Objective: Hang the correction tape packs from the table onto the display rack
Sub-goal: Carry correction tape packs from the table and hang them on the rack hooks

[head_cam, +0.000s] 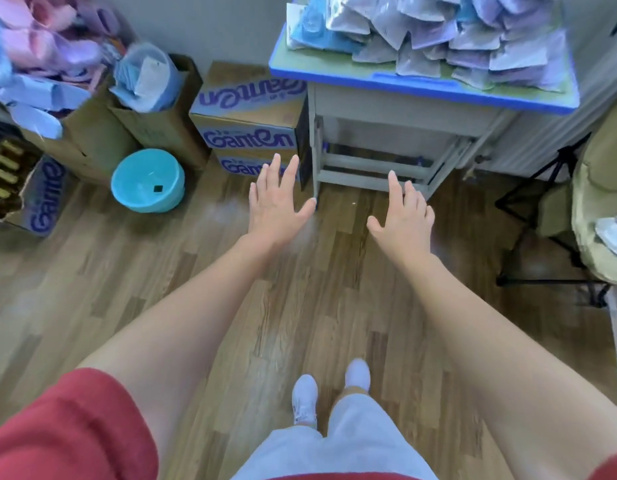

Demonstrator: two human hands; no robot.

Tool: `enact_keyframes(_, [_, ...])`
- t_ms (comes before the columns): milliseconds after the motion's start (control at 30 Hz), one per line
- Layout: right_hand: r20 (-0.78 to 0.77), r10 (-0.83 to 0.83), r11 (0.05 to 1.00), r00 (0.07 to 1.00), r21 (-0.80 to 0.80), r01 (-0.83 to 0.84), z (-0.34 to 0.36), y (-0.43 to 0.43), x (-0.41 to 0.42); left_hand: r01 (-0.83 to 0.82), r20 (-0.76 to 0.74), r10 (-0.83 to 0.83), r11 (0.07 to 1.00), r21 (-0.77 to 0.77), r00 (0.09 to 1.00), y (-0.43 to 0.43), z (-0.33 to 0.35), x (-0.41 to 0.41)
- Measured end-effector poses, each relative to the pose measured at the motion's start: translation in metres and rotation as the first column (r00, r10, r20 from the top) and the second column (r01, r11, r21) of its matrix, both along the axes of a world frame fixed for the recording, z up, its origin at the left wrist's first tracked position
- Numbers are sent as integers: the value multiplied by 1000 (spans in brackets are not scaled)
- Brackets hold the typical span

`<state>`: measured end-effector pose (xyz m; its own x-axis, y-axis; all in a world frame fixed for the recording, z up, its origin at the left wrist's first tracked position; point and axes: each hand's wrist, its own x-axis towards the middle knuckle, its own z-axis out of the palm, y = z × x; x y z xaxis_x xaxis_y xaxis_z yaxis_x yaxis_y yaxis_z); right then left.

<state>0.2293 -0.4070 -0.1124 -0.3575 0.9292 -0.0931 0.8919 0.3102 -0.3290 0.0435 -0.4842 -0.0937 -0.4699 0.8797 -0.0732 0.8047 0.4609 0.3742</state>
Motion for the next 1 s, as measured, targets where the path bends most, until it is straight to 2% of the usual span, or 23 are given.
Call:
enact_keyframes(433, [20,4,998,1000,70,-5,41,231,-13,5,11,-5,997,78,1000,224,27,-7])
enact_keyframes(567, [18,-55,994,998,91,54,43,292,-11,46,23,-49,994,98,999,289,32,-8])
enact_keyframes(733, [51,-111,974,992,206,98,51,370,-8,110,35,-115,988,111,993,382,37,-15])
enact_keyframes(1000, [5,-340,907,940,265,327,69,469,2,212,77,-222,970,116,972,500,47,-8])
